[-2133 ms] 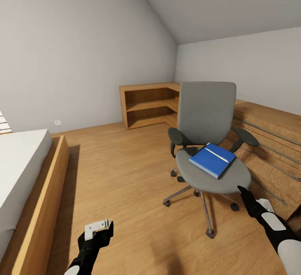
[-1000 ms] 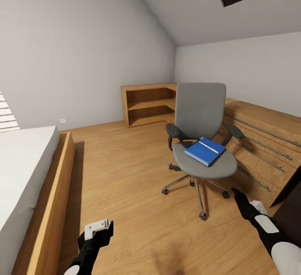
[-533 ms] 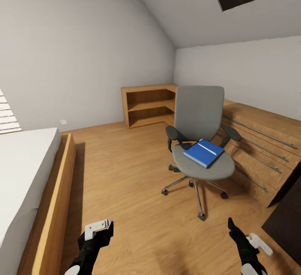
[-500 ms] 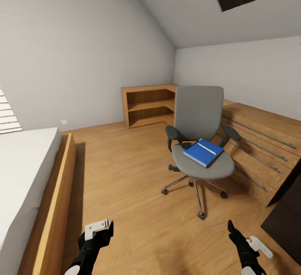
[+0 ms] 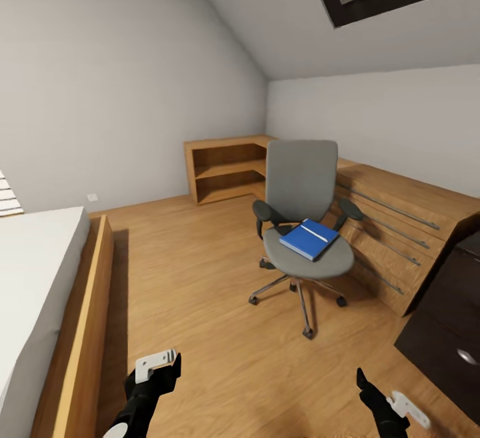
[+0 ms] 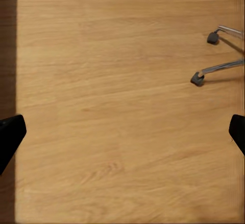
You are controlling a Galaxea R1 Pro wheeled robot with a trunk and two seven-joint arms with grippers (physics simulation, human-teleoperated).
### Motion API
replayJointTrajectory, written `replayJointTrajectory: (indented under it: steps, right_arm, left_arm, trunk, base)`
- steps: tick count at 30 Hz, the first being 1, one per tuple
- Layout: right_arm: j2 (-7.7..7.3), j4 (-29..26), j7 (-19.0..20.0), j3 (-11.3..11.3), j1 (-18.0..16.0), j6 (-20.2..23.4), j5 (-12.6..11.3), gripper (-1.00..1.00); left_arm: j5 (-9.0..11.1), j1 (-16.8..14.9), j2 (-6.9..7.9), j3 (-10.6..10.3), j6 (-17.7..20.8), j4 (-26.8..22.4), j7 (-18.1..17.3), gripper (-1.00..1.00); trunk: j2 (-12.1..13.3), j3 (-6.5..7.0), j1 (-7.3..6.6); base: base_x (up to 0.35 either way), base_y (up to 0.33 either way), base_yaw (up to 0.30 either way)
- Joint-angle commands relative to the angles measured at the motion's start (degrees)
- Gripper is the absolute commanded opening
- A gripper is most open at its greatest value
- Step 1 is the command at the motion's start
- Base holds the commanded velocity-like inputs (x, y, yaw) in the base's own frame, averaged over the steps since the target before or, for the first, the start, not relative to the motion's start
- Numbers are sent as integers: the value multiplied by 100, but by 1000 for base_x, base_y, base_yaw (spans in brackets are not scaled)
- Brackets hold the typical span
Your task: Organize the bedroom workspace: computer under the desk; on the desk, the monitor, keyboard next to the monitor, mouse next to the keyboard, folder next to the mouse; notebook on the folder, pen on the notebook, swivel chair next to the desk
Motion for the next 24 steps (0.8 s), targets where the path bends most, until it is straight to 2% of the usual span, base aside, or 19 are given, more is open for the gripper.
replayJointTrajectory:
  steps: [1,6,8,11,14,17,21,22,24]
  right_arm:
    - [-1,15,51,-4,-5,-30,-42,100]
    - [-11,34,50,9,-5,-246,67,100]
    - [-12,38,50,20,-5,-280,182,100]
    - [-10,45,44,27,-5,-302,525,100]
    - [-7,57,20,26,-5,-311,1224,100]
    - [-13,63,8,21,-5,-291,1474,100]
    - [-25,186,-52,-7,-5,-248,1592,100]
    - [-27,308,-193,-23,-5,-242,1601,100]
    - [-24,331,-216,-24,-5,-240,1602,100]
  left_arm:
    - [60,1,2,-9,23,-12,40,100]
    - [60,1,9,-15,23,100,40,100]
    - [60,1,10,-25,23,248,40,100]
    - [60,1,7,-31,23,582,52,100]
    - [66,9,5,-31,23,1163,67,100]
    - [76,-20,14,-21,16,1616,66,100]
    - [94,-274,37,10,7,2173,68,100]
    - [105,-412,43,22,-19,2716,55,100]
    - [111,-431,44,24,-29,2901,47,100]
  trunk:
    - [39,14,-23]
    - [240,104,-133]
    - [320,140,-177]
    - [440,194,-243]
    - [561,247,-309]
    - [681,296,-375]
    - [841,349,-462]
    - [882,360,-484]
    - [962,381,-528]
  base:
    - [-11,0,-245]
    - [-2,0,-259]
    - [-1,0,-262]
    - [0,0,-262]
    - [0,0,-263]
    - [0,0,-262]
    - [0,0,-212]
    - [0,0,-140]
    - [0,0,-136]
